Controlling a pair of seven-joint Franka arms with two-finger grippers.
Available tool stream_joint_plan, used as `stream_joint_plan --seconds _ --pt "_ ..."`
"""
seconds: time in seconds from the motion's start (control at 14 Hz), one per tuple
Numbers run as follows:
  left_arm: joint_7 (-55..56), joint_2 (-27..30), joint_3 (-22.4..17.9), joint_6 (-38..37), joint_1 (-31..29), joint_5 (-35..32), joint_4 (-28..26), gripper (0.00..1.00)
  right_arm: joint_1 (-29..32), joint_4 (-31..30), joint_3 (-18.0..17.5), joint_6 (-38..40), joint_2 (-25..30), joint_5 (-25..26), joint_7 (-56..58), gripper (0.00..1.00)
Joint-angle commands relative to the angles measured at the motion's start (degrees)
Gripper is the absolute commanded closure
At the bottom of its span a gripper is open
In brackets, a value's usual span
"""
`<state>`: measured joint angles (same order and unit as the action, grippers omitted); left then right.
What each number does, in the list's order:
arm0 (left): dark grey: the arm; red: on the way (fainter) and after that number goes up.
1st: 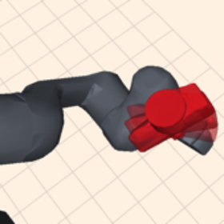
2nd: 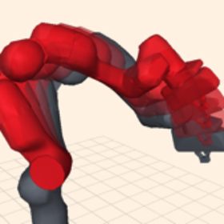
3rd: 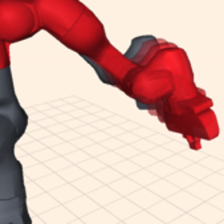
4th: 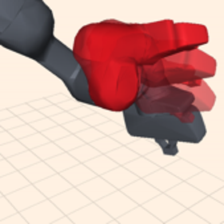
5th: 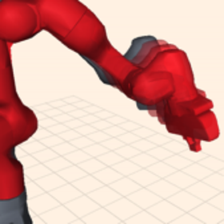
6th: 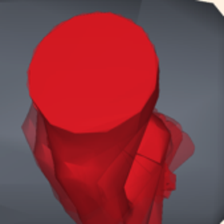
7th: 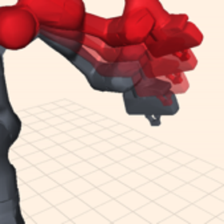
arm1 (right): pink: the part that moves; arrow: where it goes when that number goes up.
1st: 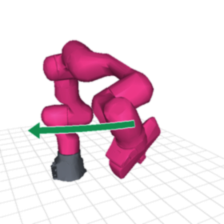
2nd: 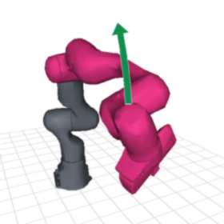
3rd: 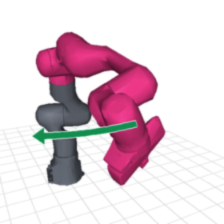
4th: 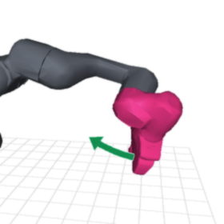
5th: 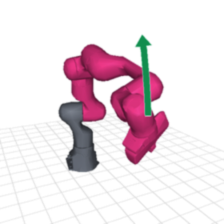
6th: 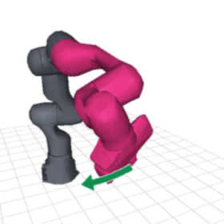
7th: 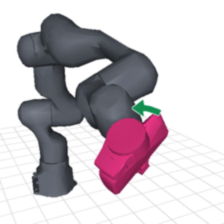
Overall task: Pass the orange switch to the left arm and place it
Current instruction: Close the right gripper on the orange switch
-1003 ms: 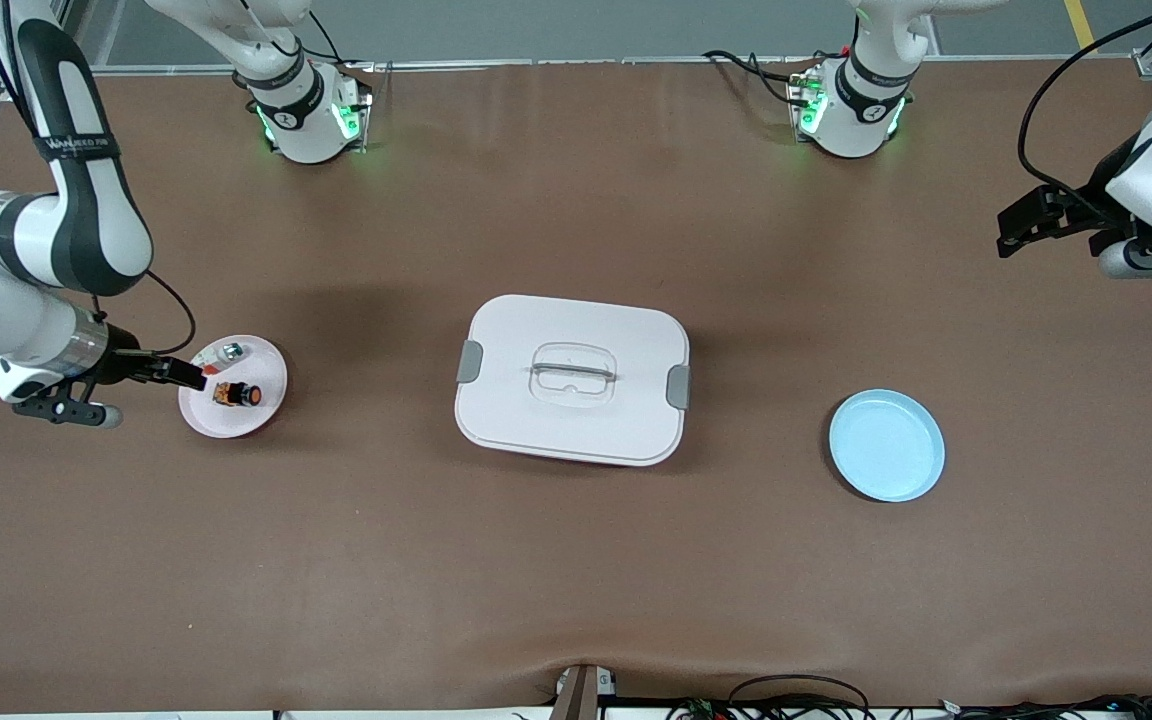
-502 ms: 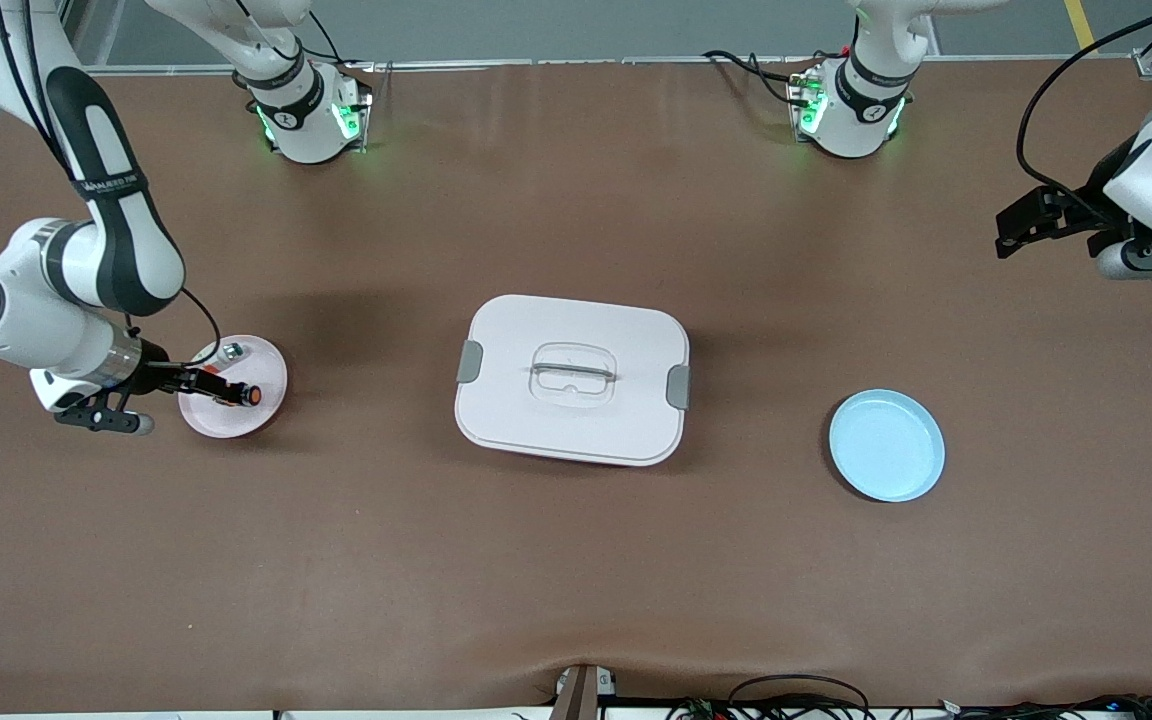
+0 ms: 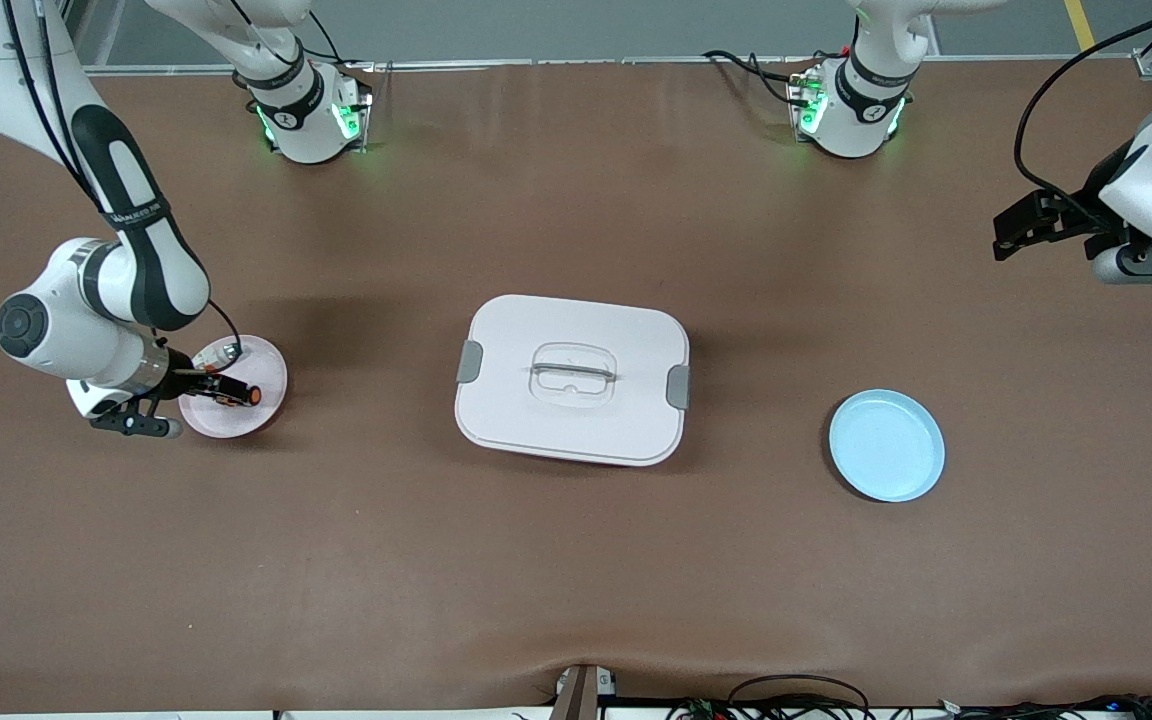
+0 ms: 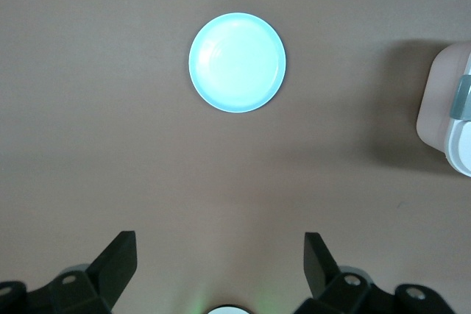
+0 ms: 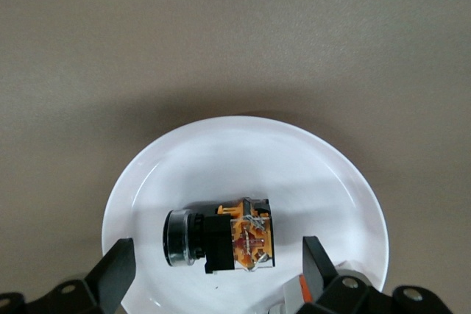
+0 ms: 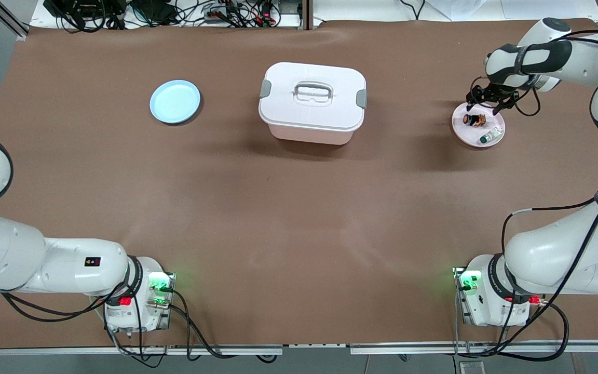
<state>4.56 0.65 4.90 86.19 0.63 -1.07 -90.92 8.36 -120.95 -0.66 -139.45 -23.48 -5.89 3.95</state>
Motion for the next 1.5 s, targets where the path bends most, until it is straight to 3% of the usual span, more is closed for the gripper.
stream_joint_plan --seconds 0.0,1.29,1.43 --pt "-1.04 -0.21 0.03 -0.32 0.16 0.27 0.57 0.0 0.87 -0.07 -0.83 -0.47 -0.69 -1.14 1.5 0.0" --pt "-1.04 -0.21 0.03 0.03 0.16 0.36 0.22 0.0 0.61 -0.16 -0.92 -2.4 -3.5 -1.49 5.01 0.01" --pt "-1.04 -0.21 0.03 0.03 0.16 0.45 0.13 0.0 0.69 -0.25 -0.92 -2.49 -3.5 -1.49 5.72 0.36"
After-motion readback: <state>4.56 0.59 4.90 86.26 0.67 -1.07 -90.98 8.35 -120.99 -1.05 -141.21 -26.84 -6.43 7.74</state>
